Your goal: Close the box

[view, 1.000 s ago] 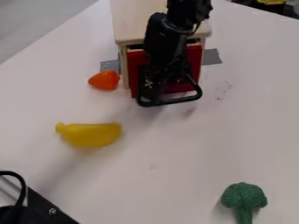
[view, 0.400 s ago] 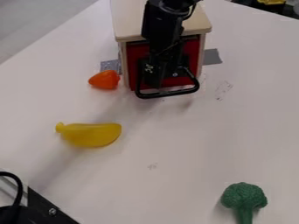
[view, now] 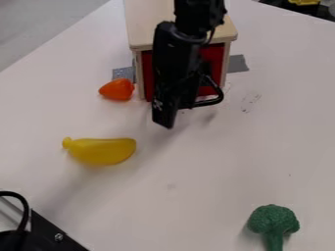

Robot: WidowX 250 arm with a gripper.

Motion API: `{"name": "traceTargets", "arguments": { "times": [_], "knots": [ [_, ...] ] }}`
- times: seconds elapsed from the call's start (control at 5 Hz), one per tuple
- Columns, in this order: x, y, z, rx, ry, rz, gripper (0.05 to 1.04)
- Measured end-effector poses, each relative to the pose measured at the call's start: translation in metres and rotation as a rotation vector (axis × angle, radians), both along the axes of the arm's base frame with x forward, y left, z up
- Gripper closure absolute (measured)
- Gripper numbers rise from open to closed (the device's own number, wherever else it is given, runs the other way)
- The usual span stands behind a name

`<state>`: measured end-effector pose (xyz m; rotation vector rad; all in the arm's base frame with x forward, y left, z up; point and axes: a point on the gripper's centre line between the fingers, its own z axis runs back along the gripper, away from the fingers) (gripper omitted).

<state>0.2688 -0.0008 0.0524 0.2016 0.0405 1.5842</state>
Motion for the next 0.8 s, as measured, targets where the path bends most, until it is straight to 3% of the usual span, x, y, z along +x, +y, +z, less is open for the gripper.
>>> {"name": "traceTargets", "arguments": {
  "times": [0.2, 0.4, 0.6, 0.8],
  "knots": [
    [-0.008, -0.009, 0.01, -0.003, -0.019, -0.05, 0.085],
    [-0.006, -0.009, 0.023, 0.003, -0.068, -0.099, 0.085],
    [-0.001, -0.012, 0.054, 0.049, -0.177, -0.269, 0.085],
    [-0.01, -0.016, 0.09, 0.116, -0.18, -0.405, 0.085]
  ]
}}
